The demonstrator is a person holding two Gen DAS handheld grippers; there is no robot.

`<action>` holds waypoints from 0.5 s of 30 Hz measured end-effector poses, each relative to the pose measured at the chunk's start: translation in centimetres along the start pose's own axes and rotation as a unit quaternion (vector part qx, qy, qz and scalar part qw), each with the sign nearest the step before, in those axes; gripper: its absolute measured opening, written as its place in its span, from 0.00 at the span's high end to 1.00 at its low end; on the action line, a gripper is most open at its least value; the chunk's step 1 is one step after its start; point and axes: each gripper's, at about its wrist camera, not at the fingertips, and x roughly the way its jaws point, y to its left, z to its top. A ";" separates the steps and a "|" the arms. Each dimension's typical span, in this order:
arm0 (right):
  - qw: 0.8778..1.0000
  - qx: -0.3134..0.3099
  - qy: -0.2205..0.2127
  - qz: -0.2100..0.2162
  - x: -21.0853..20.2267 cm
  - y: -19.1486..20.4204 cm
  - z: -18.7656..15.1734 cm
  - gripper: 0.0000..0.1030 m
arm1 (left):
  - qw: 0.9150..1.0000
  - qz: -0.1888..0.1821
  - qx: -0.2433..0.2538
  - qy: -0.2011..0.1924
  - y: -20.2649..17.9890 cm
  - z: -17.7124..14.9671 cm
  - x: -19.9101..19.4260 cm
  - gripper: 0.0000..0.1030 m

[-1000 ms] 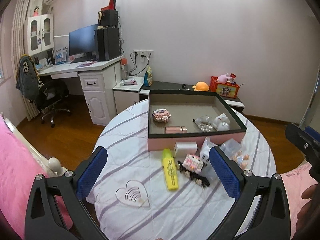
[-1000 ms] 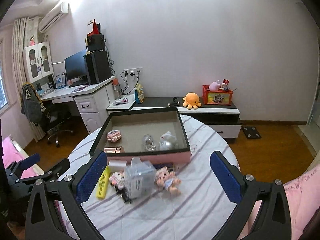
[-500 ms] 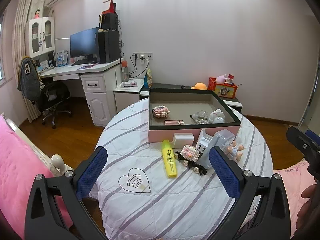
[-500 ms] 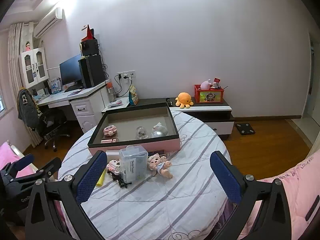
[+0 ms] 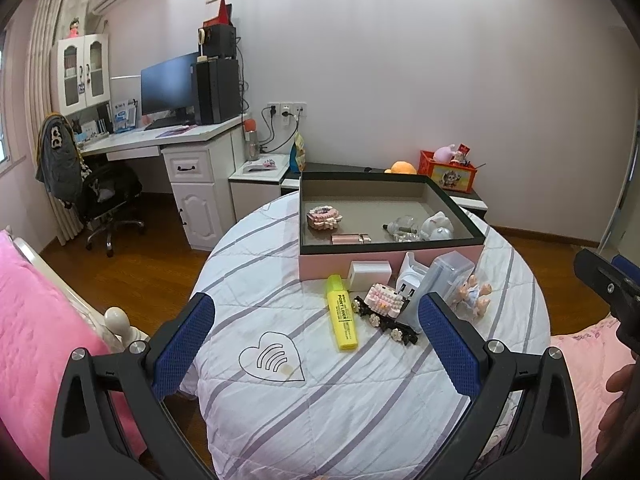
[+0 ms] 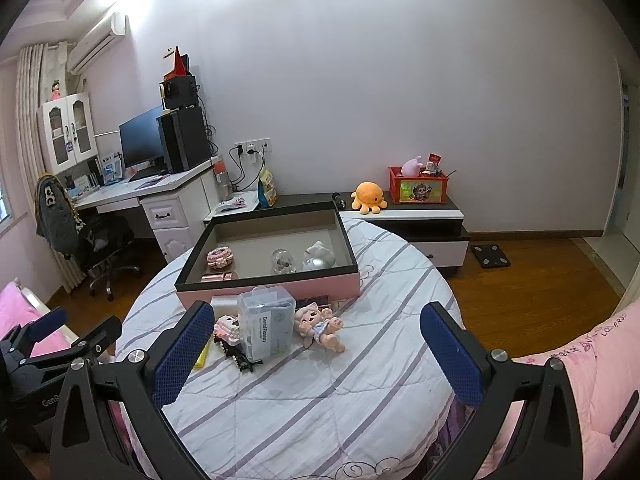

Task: Organize rigid objects
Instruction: 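Withdraw both tools from the box toward the remaining items, then grasp the yellow highlighter with left tool while right tool grasps the doll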

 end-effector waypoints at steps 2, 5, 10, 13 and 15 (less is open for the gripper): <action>1.000 0.000 0.005 -0.001 0.4 -0.2 -0.1 0.00 | 1.000 0.001 0.002 0.005 0.0 -0.1 0.4 0.00; 1.000 -0.001 0.015 -0.004 1.2 -0.4 -0.3 0.00 | 1.000 0.001 0.006 0.015 0.0 -0.4 1.3 0.00; 0.999 -0.003 0.046 -0.014 3.6 -1.2 -1.0 0.00 | 0.999 0.007 0.009 0.051 0.3 -1.5 4.3 0.00; 0.997 -0.002 0.070 -0.020 5.6 -1.8 -1.7 0.00 | 0.997 0.010 0.014 0.069 0.2 -2.1 6.0 0.00; 0.996 -0.003 0.086 -0.020 6.8 -2.1 -2.2 0.00 | 0.997 0.008 0.016 0.082 0.1 -2.5 7.4 0.00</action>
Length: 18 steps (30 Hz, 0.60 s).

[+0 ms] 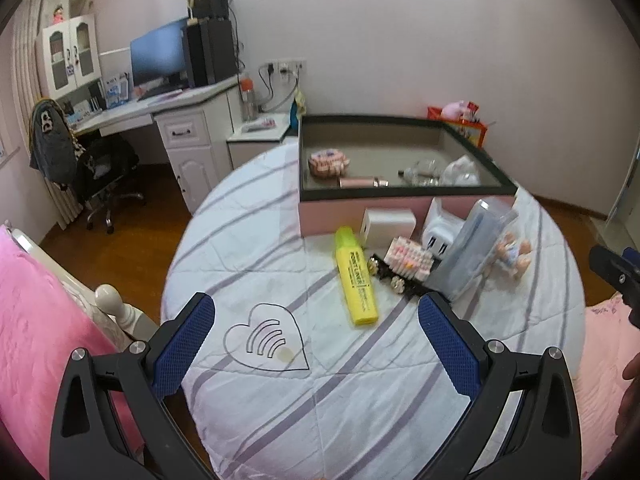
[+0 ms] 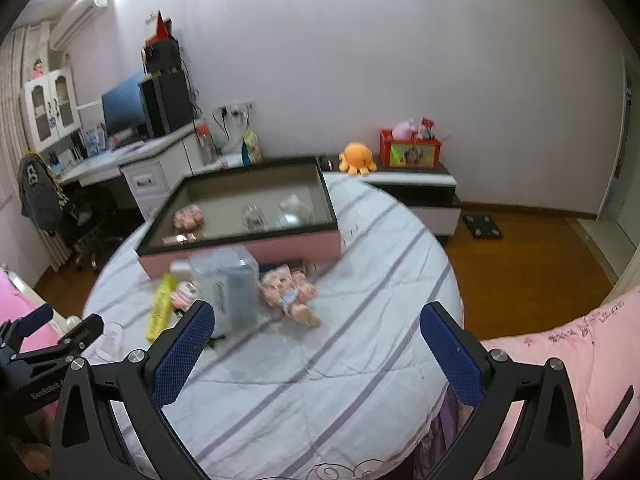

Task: Organize rigid objects
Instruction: 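Grasp the yellow highlighter with left tool while right tool grasps the doll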

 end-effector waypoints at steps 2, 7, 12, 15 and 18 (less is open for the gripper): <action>1.000 -0.003 0.016 -0.002 1.6 -0.2 -0.4 0.00 | 1.000 -0.003 0.002 0.010 -0.1 0.0 1.1 0.00; 0.999 -0.010 0.053 0.002 5.2 -0.4 -1.1 0.00 | 0.999 -0.002 0.011 0.045 -0.7 -0.3 5.0 0.00; 0.997 -0.017 0.078 0.004 8.0 -0.7 -1.4 0.00 | 0.998 0.002 0.015 0.065 -0.7 -0.1 7.9 0.00; 0.996 -0.022 0.090 0.005 9.9 -0.9 -1.3 0.00 | 0.997 0.002 0.018 0.080 -0.9 0.2 9.8 0.01; 0.995 -0.029 0.097 0.012 11.4 -0.9 -1.1 0.00 | 0.995 -0.007 0.015 0.094 -0.9 0.4 11.3 0.04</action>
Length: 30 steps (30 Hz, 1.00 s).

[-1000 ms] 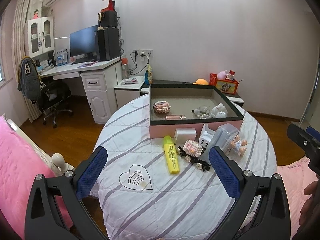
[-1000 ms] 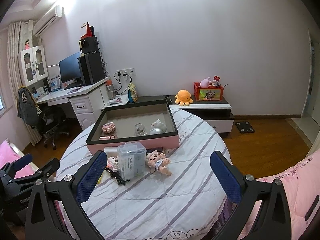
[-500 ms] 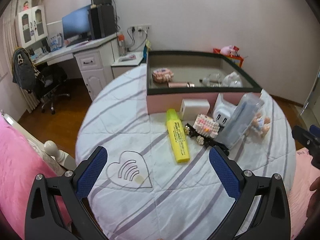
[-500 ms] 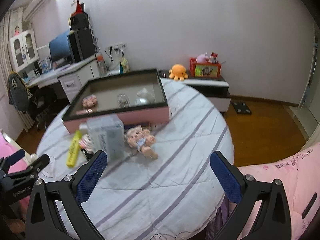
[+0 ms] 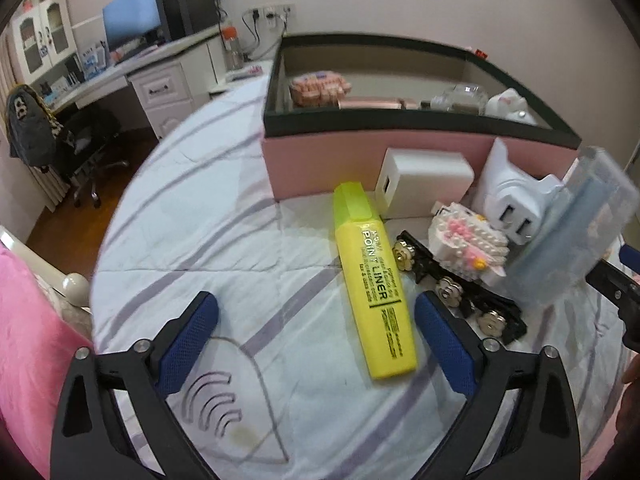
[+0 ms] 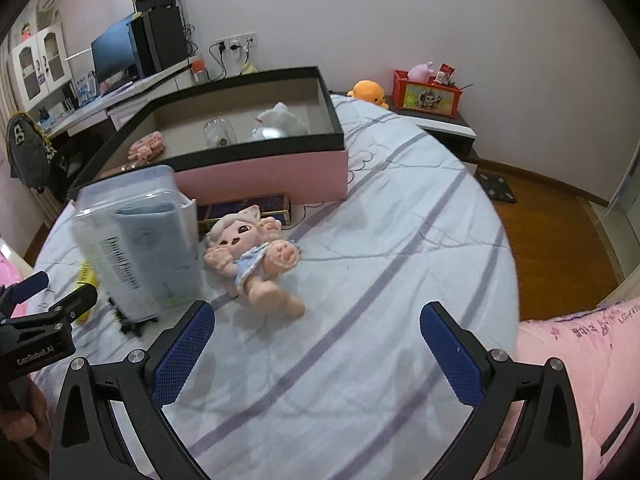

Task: Organize rigid objects
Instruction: 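Grasp the yellow highlighter with left tool while right tool grasps the doll, then carry highlighter and doll over the box and open both tools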

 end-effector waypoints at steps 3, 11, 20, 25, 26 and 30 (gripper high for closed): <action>1.000 -0.010 0.008 0.008 1.3 0.1 0.5 0.00 | 1.000 -0.009 0.004 -0.003 -0.1 0.7 0.3 0.09; 0.997 -0.055 0.012 0.046 3.1 1.7 2.1 0.16 | 0.999 -0.046 0.018 -0.009 -0.5 1.8 0.7 0.44; 0.997 -0.043 0.009 0.068 2.0 1.6 1.2 0.57 | 0.996 -0.086 0.003 -0.005 0.7 1.5 0.0 0.74; 0.997 -0.029 0.010 0.069 1.1 0.9 0.8 0.56 | 0.996 -0.087 -0.002 -0.009 0.9 0.8 -0.9 0.74; 0.997 -0.027 0.010 0.069 0.9 0.8 0.6 0.56 | 0.996 -0.087 -0.003 -0.009 0.9 0.6 -1.1 0.74; 0.997 -0.020 0.010 0.067 0.4 0.6 0.4 0.56 | 0.996 -0.089 -0.008 -0.016 1.2 0.4 -2.0 0.74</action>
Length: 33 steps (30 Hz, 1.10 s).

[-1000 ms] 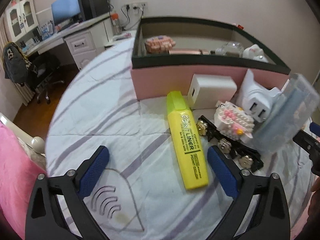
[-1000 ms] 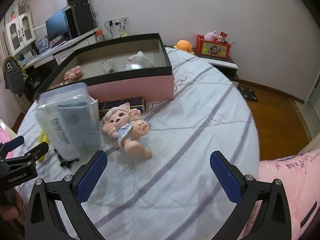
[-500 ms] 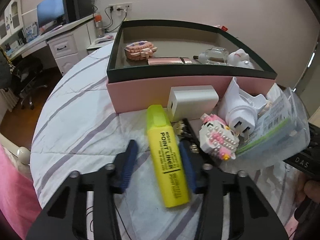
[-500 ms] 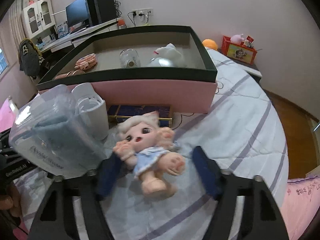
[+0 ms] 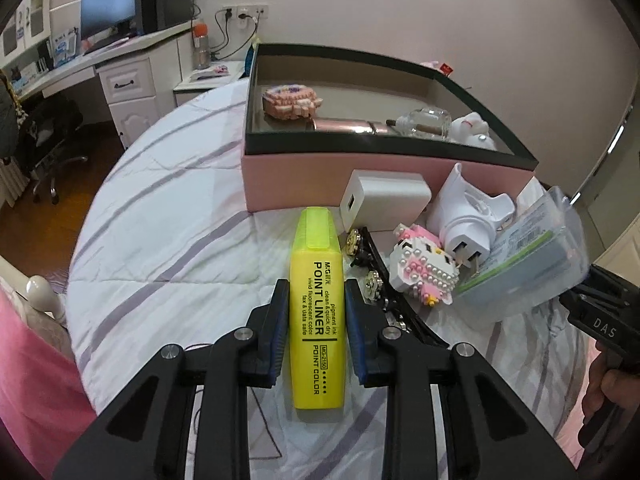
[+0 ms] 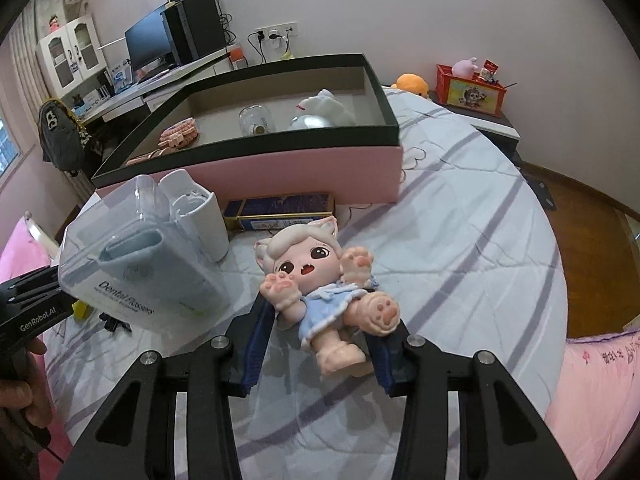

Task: Organize rigid objects
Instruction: 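Carry highlighter and doll over the box and open both tools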

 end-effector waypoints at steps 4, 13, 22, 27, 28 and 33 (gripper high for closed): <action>1.000 0.004 -0.010 -0.002 -1.1 0.1 0.1 0.56 | 1.000 0.004 0.006 -0.018 -0.2 0.2 -1.6 0.74; 0.999 0.002 -0.041 0.009 -4.2 0.7 1.4 0.56 | 0.998 0.008 0.019 -0.057 -0.7 2.2 -5.4 0.74; 0.996 -0.030 -0.077 0.023 -5.8 2.6 5.7 0.56 | 0.995 0.013 0.041 -0.095 -2.1 6.5 -6.1 0.74; 0.994 -0.045 -0.092 0.029 -4.7 3.4 9.6 0.56 | 0.992 0.019 0.049 -0.113 -2.8 10.2 -4.9 0.74; 0.994 -0.045 -0.093 0.033 -4.2 3.3 10.7 0.56 | 0.992 0.019 0.050 -0.117 -2.8 11.1 -4.4 0.74; 0.995 -0.043 -0.084 0.036 -0.9 2.8 14.7 0.56 | 0.991 0.028 0.055 -0.118 -3.2 15.1 -1.3 0.74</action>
